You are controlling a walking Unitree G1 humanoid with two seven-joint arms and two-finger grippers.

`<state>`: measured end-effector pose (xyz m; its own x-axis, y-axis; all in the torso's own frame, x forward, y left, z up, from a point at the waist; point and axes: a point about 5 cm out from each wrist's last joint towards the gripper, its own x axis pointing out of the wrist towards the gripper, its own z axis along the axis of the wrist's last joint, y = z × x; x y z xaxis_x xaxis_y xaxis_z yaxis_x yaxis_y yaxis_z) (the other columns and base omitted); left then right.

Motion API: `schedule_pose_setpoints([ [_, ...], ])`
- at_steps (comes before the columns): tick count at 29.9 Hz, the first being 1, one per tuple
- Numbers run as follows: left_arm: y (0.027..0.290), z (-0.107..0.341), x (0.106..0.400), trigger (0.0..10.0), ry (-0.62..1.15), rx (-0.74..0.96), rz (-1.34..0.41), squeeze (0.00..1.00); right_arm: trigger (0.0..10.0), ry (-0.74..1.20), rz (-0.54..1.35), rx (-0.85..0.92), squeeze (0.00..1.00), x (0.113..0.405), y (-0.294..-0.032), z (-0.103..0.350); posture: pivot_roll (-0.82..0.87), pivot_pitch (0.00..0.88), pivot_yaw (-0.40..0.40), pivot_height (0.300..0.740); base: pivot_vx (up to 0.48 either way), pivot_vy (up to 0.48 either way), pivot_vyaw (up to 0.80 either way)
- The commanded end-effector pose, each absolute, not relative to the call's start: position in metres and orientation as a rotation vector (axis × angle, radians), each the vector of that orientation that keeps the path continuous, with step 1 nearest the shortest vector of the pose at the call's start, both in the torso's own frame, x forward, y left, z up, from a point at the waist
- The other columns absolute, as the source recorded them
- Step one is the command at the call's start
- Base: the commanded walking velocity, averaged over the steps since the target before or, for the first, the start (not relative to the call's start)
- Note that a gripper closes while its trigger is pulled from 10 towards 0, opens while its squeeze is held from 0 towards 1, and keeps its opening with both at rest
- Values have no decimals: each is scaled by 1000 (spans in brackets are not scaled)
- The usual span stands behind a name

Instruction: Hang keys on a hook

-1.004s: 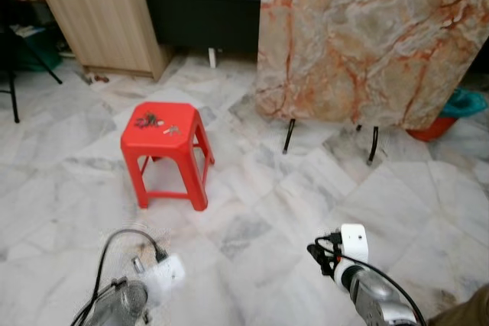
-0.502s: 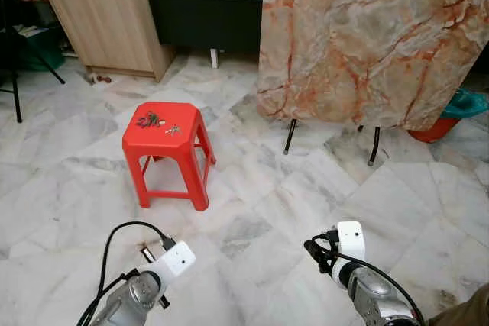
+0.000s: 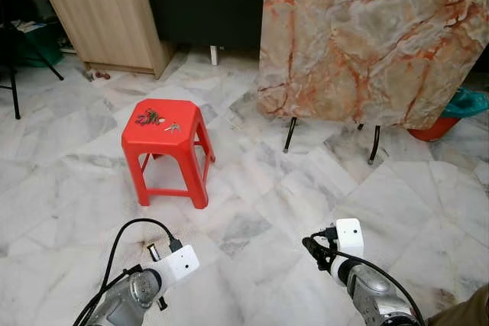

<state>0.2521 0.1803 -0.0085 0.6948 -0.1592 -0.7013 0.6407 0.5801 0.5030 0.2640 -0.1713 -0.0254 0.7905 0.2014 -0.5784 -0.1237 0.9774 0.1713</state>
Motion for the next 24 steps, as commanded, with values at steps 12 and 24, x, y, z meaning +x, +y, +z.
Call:
schedule_pose_setpoints([
  [12,192,-25,244,10000,782,604,-364,0,10000,638,153,150,0,264,-162,-28,77,57,4,740,0,0,0],
  [24,197,-10,251,10000,720,1058,-596,0,10000,618,170,161,0,268,-155,-25,103,82,14,740,0,0,0],
])
